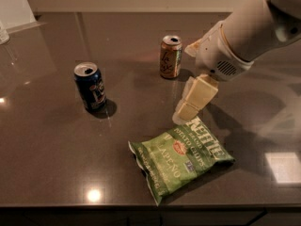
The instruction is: Pick pepsi can
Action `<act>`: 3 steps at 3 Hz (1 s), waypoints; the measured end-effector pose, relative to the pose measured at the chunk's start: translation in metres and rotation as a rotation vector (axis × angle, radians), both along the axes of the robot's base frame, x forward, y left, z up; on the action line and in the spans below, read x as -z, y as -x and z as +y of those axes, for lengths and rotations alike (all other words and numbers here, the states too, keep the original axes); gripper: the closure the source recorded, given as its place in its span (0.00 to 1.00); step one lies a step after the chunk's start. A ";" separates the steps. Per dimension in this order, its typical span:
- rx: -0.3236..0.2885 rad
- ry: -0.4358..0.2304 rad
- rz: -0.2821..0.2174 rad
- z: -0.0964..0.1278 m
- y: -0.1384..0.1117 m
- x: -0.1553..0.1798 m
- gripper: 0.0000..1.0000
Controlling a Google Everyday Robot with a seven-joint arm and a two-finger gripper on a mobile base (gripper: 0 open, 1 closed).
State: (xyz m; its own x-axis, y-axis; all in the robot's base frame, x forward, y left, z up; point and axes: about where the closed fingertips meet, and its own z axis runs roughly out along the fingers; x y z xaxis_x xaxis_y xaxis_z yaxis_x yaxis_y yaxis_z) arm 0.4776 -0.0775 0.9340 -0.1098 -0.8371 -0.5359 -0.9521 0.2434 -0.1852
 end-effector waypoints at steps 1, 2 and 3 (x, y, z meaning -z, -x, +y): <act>-0.020 -0.060 -0.005 0.033 -0.021 0.005 0.00; -0.030 -0.113 0.007 0.063 -0.039 0.010 0.00; -0.036 -0.161 0.020 0.088 -0.050 0.012 0.00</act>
Offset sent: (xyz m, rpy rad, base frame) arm 0.0632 0.0955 -0.0167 0.1819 0.0274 0.0331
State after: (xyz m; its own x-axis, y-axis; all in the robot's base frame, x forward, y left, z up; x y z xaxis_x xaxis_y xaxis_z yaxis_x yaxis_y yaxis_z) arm 0.5273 0.0107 0.9217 -0.0935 -0.7439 -0.6617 -0.9637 0.2345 -0.1274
